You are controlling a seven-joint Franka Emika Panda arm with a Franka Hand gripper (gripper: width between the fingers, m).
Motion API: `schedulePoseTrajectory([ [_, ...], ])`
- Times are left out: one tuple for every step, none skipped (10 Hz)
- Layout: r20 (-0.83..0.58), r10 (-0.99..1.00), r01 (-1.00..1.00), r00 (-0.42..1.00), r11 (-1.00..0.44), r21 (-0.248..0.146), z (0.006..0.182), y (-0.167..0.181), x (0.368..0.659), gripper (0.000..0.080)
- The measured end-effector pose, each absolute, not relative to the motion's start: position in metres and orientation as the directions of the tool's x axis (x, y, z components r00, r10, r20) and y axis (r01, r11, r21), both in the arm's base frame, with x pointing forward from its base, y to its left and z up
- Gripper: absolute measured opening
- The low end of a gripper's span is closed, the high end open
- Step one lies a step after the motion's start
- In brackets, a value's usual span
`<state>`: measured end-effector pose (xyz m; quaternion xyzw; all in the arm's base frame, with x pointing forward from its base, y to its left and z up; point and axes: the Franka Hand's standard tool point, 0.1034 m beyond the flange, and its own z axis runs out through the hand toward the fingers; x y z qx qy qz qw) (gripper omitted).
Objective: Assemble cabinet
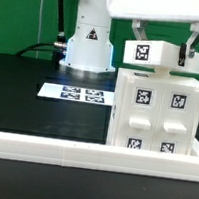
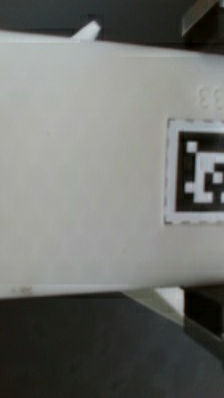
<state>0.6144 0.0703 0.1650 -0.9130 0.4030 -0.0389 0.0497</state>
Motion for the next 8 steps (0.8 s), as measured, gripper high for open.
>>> schedulePoseTrajectory([
  [0.029,-0.78,-0.771,0.625,-0.623,-0.131,0.1652,0.0703,0.6155,0.0556],
  [0.015,-0.837,-0.829,0.547,-0.543,-0.135,0.1652,0.0704,0.6158,0.0556],
  [0.006,-0.875,-0.865,0.485,-0.481,-0.141,0.1656,0.0703,0.6167,0.0556],
  [-0.011,-0.905,-0.896,0.425,-0.419,-0.144,0.1655,0.0708,0.6166,0.0556],
  [-0.023,-0.935,-0.927,0.354,-0.347,-0.142,0.1653,0.0709,0.6165,0.0556],
  [-0.034,-0.957,-0.949,0.29,-0.282,-0.141,0.1653,0.0712,0.6165,0.0556],
  [-0.055,-0.978,-0.971,0.203,-0.193,-0.138,0.1651,0.0722,0.6162,0.0556],
  [-0.071,-0.989,-0.984,0.128,-0.118,-0.134,0.1648,0.0733,0.6158,0.0556],
])
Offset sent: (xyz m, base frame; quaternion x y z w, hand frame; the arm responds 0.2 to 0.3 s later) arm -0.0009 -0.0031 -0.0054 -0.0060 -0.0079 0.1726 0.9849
